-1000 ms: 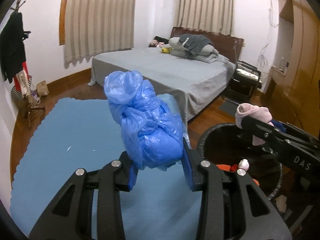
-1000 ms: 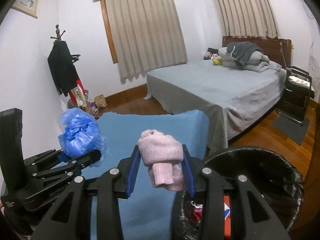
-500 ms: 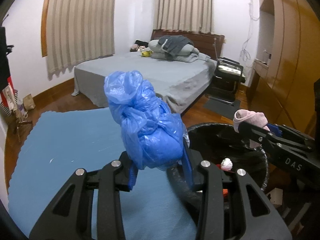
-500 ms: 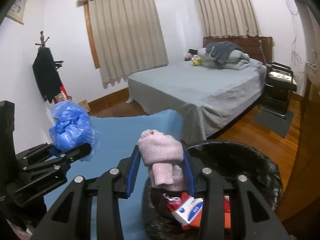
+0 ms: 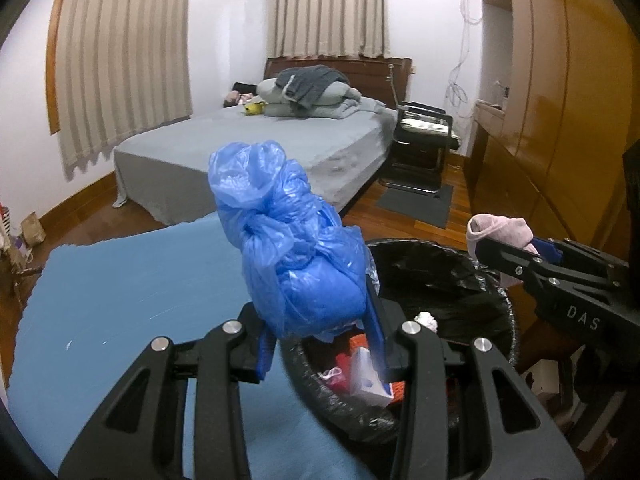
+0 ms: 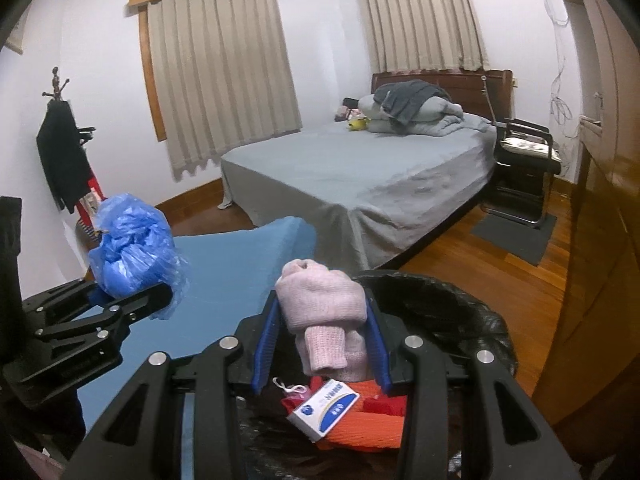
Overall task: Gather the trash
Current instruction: 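Carry the blue bag and pink sock over the bin with both tools, then open both tools to drop the blue bag and pink sock into the bin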
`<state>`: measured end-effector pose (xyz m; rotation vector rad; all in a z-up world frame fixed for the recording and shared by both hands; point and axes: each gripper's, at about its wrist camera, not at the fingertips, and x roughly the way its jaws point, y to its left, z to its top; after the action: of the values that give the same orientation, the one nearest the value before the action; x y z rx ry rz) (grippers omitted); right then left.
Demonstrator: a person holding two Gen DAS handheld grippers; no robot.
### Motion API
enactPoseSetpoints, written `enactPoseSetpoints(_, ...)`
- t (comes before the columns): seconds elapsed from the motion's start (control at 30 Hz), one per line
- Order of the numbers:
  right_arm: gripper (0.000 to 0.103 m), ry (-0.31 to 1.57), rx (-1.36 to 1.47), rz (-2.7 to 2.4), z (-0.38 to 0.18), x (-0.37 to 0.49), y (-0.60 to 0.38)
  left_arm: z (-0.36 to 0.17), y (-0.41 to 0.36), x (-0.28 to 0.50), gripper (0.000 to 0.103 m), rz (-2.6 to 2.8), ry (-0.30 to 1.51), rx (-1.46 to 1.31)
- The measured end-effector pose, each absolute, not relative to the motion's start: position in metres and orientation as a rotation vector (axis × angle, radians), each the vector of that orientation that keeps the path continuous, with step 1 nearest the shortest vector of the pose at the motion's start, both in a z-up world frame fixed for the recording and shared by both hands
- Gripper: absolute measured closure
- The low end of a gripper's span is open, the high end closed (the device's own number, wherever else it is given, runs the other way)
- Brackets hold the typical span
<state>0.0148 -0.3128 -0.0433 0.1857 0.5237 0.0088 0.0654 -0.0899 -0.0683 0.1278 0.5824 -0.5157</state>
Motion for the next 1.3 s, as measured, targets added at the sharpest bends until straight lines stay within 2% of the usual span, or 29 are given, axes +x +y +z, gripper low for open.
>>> enactPoseSetpoints(0.6,0.063,0.587,0.214,-0.061,-0.075,0.026,-0.353,-0.112,-0.154,0.086,0.067,-0.665,0.64,0.203)
enactPoseSetpoints(0.67,0.063,0.595,0.214,-0.068,-0.078,0.029,-0.357,-0.117,-0.16,0.09,0.065,-0.689,0.652,0.209)
enactPoseSetpoints(0.77,0.06,0.607,0.211,-0.082,-0.082,0.034,-0.362,-0.126,-0.164,0.095,0.055,-0.726,0.673,0.214)
enactPoseSetpoints(0.83,0.056,0.608,0.21,-0.091,-0.083,0.037,-0.367,-0.131,-0.166,0.096,0.046,-0.753,0.684,0.206)
enactPoseSetpoints(0.93,0.051,0.603,0.217,-0.1,-0.083,0.04,-0.372,-0.135,-0.165,0.095,0.038,-0.771,0.682,0.213)
enactPoseSetpoints(1.07,0.044,0.594,0.23,-0.11,-0.082,0.04,-0.378,-0.138,-0.169,0.096,0.037,-0.76,0.687,0.218)
enactPoseSetpoints(1.17,0.03,0.587,0.23,-0.118,-0.081,0.038,-0.378,-0.133,-0.159,0.097,0.031,-0.736,0.681,0.198)
enactPoseSetpoints(1.27,0.011,0.581,0.226,-0.115,-0.077,0.032,-0.373,-0.124,-0.143,0.095,0.023,-0.696,0.659,0.185)
enactPoseSetpoints(1.3,0.009,0.58,0.225,-0.112,-0.076,0.031,-0.371,-0.121,-0.135,0.095,0.02,-0.677,0.653,0.178)
